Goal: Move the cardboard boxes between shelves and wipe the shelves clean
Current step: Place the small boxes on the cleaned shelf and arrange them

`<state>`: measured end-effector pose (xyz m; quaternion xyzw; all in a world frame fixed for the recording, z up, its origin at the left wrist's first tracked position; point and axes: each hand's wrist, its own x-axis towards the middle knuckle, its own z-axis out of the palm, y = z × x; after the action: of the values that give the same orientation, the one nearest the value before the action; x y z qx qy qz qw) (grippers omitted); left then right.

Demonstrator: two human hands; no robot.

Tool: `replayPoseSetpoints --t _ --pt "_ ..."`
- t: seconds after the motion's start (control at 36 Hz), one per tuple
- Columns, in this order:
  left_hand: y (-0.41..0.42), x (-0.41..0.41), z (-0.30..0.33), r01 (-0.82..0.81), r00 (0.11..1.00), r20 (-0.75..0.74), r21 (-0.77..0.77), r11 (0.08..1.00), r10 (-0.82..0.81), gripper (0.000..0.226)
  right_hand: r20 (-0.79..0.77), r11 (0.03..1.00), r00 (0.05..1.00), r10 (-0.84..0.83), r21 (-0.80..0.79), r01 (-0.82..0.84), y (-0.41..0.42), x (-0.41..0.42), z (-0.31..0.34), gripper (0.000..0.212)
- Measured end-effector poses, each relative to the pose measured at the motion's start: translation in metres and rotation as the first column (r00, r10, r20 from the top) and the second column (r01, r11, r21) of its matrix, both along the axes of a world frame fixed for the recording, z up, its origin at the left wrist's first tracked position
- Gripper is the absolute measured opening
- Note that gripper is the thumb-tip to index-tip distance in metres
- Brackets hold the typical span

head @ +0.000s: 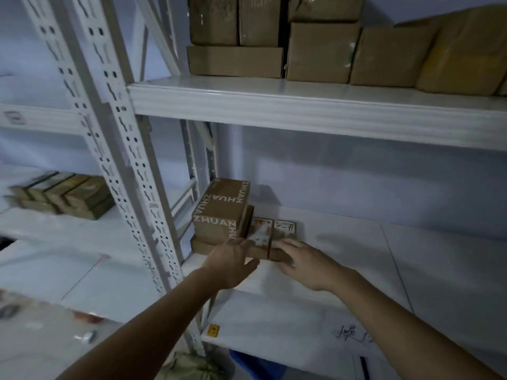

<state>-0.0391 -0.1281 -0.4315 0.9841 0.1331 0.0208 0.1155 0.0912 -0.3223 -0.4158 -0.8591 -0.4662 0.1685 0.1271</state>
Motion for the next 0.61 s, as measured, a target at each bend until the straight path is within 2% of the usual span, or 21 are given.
replayPoseSetpoints --t 0.11,0.42,0.61 --pt "-0.006 -0.047 0.013 -0.060 0.998 -0.011 0.023 0.998 0.060 0.055 0.026 0.996 0.996 0.085 -0.011 -0.084 0.014 -0.034 0.014 0.066" --pt "0.037 -0.193 0.050 -0.272 0.962 -0.012 0.043 0.961 0.273 0.059 0.070 0.942 0.940 0.333 0.017 -0.335 0.098 -0.132 0.045 0.065" --pt "0.091 -0.307 0.055 -0.458 0.889 0.011 0.056 0.887 0.458 0.059 0.126 0.866 0.859 0.497 -0.007 -0.500 0.185 -0.217 0.054 0.065"
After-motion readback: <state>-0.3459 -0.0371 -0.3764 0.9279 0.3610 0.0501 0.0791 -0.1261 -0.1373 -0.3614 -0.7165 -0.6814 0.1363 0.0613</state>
